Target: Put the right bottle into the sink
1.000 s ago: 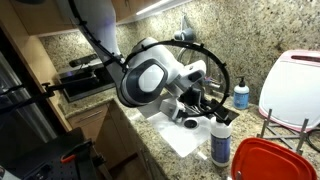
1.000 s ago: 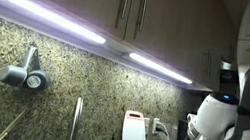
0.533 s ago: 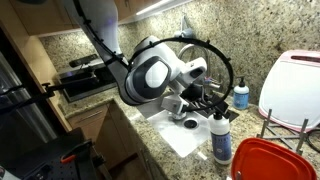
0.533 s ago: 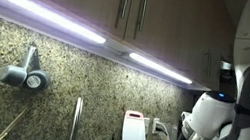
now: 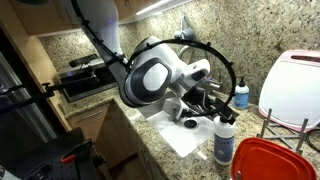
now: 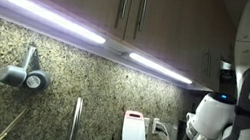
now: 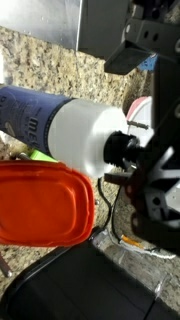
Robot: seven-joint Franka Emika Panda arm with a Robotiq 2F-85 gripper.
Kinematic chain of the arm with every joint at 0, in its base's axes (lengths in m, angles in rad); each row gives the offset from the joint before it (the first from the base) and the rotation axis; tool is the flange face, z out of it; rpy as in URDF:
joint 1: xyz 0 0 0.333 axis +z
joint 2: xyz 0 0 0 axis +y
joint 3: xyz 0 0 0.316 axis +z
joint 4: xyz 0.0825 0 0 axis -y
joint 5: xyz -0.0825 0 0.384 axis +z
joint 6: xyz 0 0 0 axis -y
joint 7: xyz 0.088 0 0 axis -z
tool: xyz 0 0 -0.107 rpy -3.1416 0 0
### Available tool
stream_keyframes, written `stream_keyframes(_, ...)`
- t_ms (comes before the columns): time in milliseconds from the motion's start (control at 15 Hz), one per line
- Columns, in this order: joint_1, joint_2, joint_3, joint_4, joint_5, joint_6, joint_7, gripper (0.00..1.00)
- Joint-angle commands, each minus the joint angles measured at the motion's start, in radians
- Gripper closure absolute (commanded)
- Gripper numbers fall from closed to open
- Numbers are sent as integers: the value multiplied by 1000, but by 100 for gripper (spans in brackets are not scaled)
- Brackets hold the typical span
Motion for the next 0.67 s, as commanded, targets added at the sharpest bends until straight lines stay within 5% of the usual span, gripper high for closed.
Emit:
stream_keyframes(0,0,-10,-11,-12,28,-1,6,0)
stream_keyframes(600,3,-19,-17,-13,39,-2,0,0)
